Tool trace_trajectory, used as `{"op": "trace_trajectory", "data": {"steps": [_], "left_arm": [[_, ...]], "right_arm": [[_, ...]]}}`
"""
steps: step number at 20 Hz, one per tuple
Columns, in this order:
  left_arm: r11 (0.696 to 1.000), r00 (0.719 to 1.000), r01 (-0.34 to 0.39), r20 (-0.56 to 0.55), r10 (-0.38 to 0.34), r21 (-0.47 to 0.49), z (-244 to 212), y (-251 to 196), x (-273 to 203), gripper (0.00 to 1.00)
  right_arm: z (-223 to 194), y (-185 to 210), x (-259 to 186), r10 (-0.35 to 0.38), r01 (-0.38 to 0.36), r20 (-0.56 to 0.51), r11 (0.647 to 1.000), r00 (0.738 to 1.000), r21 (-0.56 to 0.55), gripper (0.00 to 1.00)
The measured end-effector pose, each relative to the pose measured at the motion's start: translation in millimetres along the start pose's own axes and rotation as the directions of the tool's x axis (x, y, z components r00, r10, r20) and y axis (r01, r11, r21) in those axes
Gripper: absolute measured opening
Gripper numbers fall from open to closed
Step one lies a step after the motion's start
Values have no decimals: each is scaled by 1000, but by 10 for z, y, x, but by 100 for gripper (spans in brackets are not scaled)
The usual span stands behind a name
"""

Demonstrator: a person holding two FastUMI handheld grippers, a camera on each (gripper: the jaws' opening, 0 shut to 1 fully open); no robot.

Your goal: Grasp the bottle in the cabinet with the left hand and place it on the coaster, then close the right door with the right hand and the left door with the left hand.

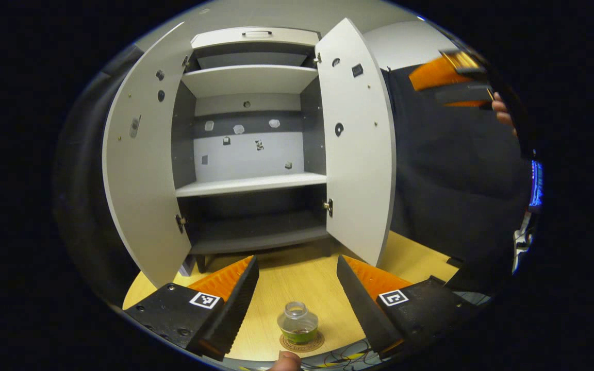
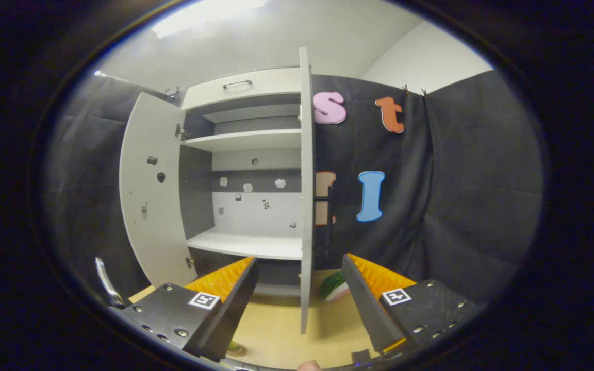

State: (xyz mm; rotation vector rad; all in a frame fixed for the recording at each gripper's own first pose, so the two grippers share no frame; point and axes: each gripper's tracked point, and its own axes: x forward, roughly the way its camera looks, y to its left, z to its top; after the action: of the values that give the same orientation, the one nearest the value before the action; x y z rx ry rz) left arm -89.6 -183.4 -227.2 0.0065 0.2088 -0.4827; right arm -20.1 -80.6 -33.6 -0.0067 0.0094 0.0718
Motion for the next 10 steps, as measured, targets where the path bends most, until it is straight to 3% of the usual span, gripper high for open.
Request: {"op": "trace_trajectory", "data": {"steps": [6,8,10], "left_arm": [[991,1000,13,19,-11,-132,810,305,-98,96],[988,1000,-1,14,4,-158,978,480,-122,95],[987,1000,-21,13,24,-158,1066,660,-148,93]], "right_arm": [[187,-909,345,-150,148,55,988,987,31,99],[134,-1126,499,-168,166,43,985,985,53,94],[62,-1272,696,-174,172,26,983,984,66,99]]}}
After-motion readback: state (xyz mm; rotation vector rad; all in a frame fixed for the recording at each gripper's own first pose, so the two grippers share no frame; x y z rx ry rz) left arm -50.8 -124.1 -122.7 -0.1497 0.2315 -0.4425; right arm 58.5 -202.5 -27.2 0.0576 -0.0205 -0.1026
